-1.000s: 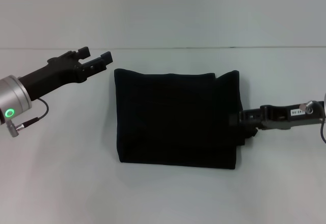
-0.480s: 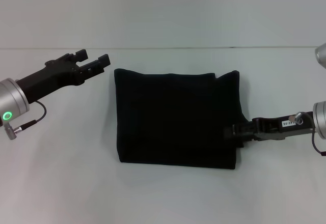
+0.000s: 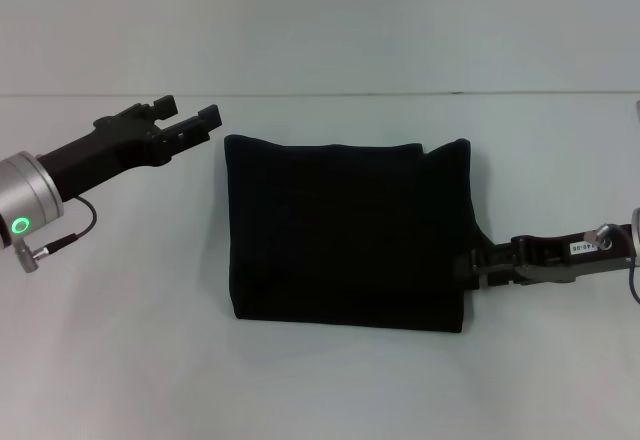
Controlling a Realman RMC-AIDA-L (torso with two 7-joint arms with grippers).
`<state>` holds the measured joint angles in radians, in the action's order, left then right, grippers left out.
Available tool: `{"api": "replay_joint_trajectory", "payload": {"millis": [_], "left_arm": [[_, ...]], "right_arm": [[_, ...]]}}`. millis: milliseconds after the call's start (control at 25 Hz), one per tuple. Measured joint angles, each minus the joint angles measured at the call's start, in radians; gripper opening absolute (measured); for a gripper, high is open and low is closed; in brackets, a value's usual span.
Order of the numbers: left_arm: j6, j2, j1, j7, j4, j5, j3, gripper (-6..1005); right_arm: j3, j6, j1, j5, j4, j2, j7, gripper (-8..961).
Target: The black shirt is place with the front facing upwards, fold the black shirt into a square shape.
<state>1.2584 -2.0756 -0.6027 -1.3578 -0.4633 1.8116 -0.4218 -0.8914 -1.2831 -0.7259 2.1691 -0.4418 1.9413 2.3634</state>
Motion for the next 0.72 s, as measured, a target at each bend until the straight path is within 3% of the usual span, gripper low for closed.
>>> {"api": "replay_joint_trajectory", "payload": {"millis": [320,480,720], "left_arm": [[-0.001,-0.002,-0.002,0.0,0.0,0.0,0.0,842],[-0.001,-0.001,-0.002,0.0,0.0,-0.001,0.0,842],[0.0,0.0,-0.003,0.0,0.0,-0.002,0.0,842]], "right_arm": [[-0.001,0.03,-0.016,0.046,0.003,0.039,0.003,727],[-0.001,0.033,-0.02,0.064,0.0,0.051,0.006,591],[0.005,0.025,-0.013,0.063,-0.01,0.049,0.002,327]]}}
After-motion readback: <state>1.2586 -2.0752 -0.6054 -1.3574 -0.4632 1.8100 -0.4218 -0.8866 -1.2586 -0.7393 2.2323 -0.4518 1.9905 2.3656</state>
